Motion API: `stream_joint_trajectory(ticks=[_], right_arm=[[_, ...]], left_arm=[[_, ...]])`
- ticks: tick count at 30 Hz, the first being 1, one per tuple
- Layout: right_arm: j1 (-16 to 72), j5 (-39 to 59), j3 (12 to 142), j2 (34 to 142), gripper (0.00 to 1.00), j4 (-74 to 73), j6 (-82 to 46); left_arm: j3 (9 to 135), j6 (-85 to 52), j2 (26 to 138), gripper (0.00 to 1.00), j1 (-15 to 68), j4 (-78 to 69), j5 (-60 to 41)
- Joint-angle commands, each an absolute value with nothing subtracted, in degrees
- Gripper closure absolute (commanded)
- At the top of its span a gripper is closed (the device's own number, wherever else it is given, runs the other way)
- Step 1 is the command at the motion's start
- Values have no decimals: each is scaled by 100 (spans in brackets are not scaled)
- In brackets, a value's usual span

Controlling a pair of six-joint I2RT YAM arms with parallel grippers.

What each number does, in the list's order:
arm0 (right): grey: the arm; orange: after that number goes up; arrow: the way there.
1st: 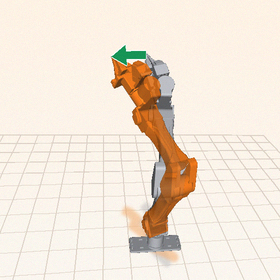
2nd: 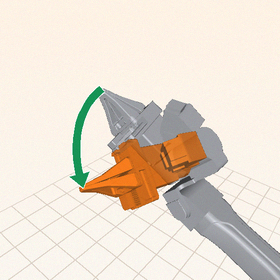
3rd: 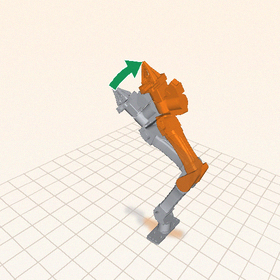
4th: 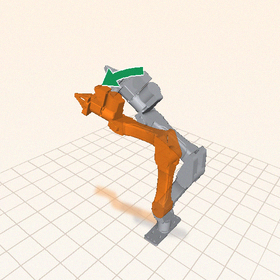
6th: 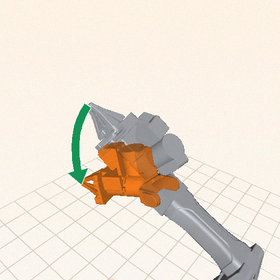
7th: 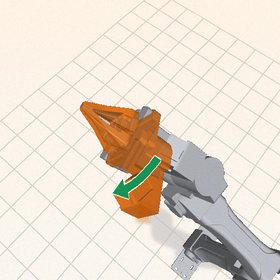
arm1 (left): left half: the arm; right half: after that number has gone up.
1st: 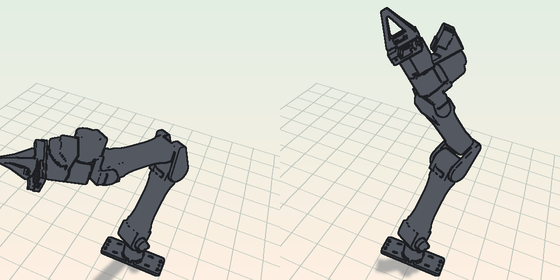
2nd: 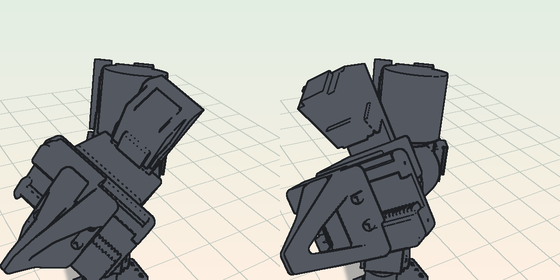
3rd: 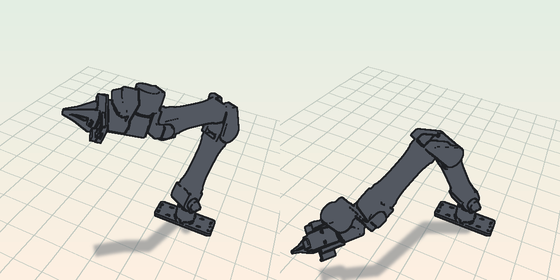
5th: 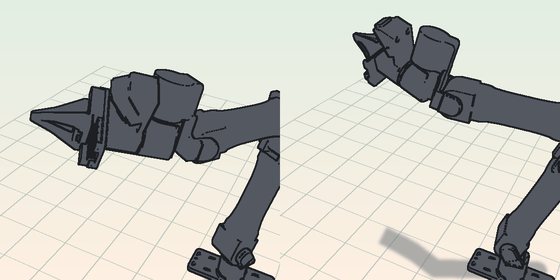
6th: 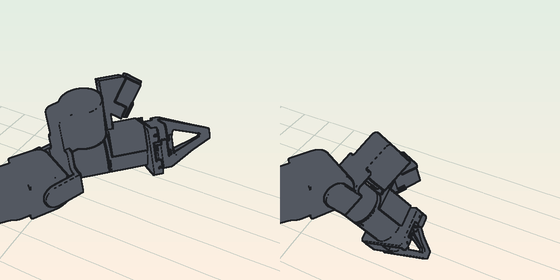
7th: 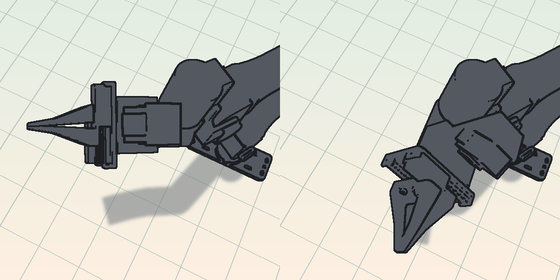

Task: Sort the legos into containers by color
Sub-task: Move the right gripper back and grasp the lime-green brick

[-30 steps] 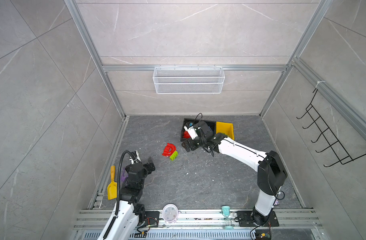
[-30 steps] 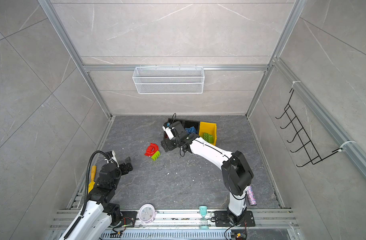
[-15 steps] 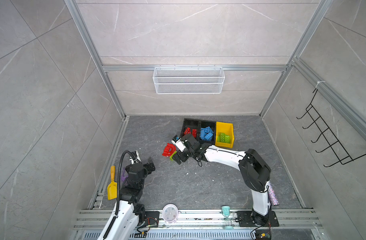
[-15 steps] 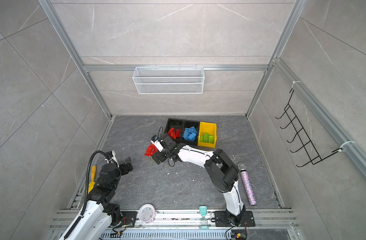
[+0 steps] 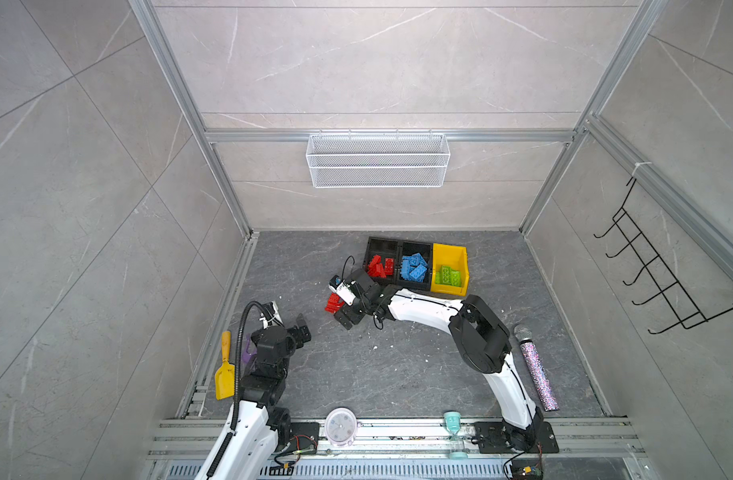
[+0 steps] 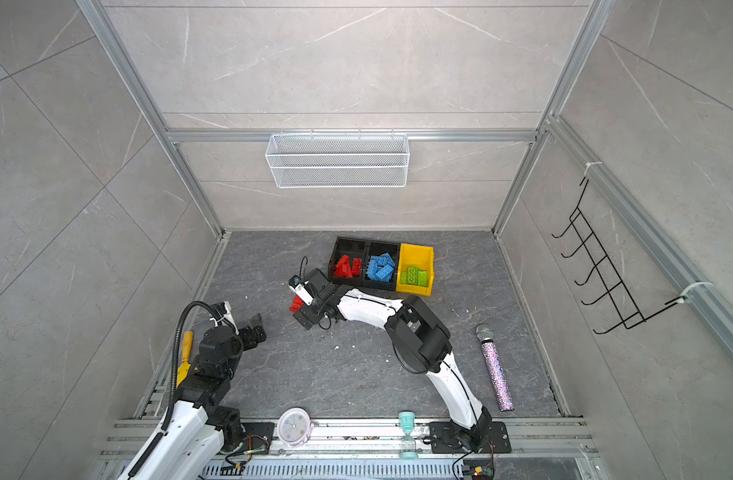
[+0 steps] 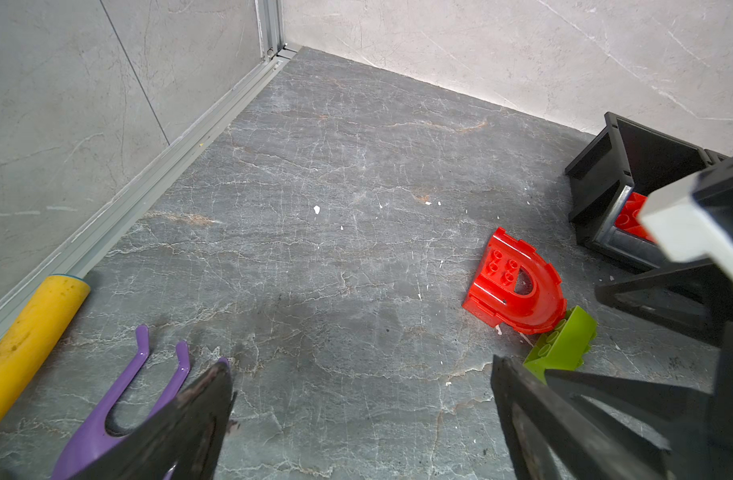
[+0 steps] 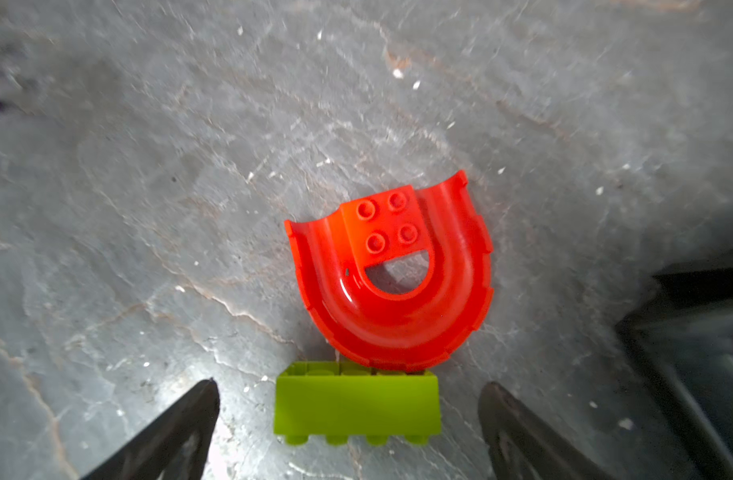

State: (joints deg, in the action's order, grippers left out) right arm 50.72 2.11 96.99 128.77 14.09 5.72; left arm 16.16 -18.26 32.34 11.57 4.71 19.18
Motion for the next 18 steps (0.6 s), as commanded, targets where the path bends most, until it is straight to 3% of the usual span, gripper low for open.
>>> stream_joint_trajectory(ticks=[1,10,18], right_arm=[[5072,221,9955,13158,0,1775,705],[5054,70,10329,13459,4,1940,695],[5041,27,10122,13253,18,1745,603]], left_arm=[[1745,-1907,3251,1,1133,352,1891],[1760,-1897,3289,1,1131,343,1874],[1761,-1891,3287,1,1132,344,1880]])
